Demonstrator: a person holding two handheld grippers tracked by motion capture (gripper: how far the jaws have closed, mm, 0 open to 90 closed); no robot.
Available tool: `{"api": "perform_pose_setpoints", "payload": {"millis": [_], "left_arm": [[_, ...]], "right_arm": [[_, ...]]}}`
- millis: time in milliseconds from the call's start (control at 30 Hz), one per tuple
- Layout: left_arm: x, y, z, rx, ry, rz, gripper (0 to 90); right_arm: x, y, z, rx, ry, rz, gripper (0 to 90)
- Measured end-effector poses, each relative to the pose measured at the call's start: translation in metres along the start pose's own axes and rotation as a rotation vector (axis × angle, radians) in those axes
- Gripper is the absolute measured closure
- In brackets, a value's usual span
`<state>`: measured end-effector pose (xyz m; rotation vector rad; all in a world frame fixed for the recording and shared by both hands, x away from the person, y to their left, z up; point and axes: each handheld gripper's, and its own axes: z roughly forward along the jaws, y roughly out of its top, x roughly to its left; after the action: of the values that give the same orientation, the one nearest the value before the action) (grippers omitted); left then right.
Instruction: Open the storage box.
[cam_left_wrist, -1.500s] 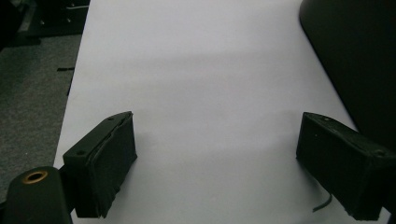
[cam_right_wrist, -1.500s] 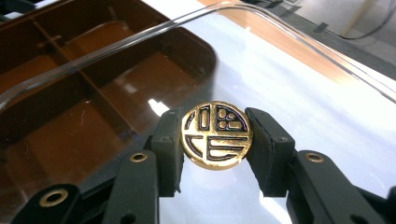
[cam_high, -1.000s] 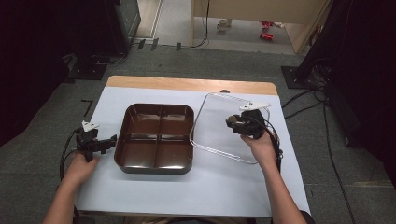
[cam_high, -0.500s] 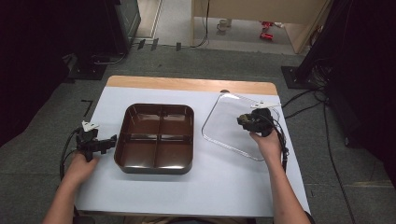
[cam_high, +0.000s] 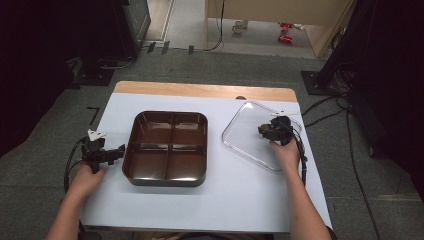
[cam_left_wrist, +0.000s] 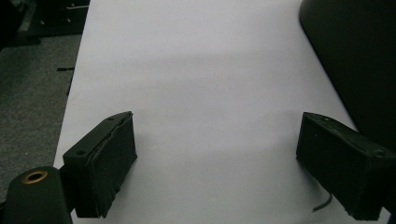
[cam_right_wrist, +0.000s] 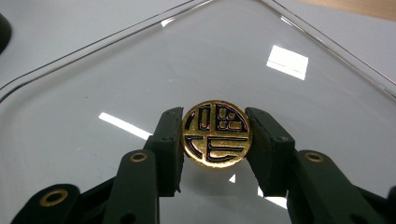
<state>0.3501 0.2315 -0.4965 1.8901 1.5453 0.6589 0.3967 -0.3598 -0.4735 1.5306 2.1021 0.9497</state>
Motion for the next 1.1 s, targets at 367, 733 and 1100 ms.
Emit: {"api": "perform_pose_setpoints", "payload": {"millis": [367, 733, 1100], "left_arm": [[0.000, 0.000, 0.000, 0.000, 0.000, 0.000, 11.9], [0.000, 0.000, 0.000, 0.000, 0.000, 0.000, 11.9], [0.000, 0.000, 0.000, 0.000, 0.000, 0.000, 11.9]], "right_arm": [[-0.002, -0.006, 0.005, -0.010, -0.007, 0.005, 52.1], [0.006, -0.001, -0.020, -0.061, 0.031, 0.036, 38.4], [0.035, -0.003, -0.045, -0.093, 0.080, -0.015, 36.3]]}}
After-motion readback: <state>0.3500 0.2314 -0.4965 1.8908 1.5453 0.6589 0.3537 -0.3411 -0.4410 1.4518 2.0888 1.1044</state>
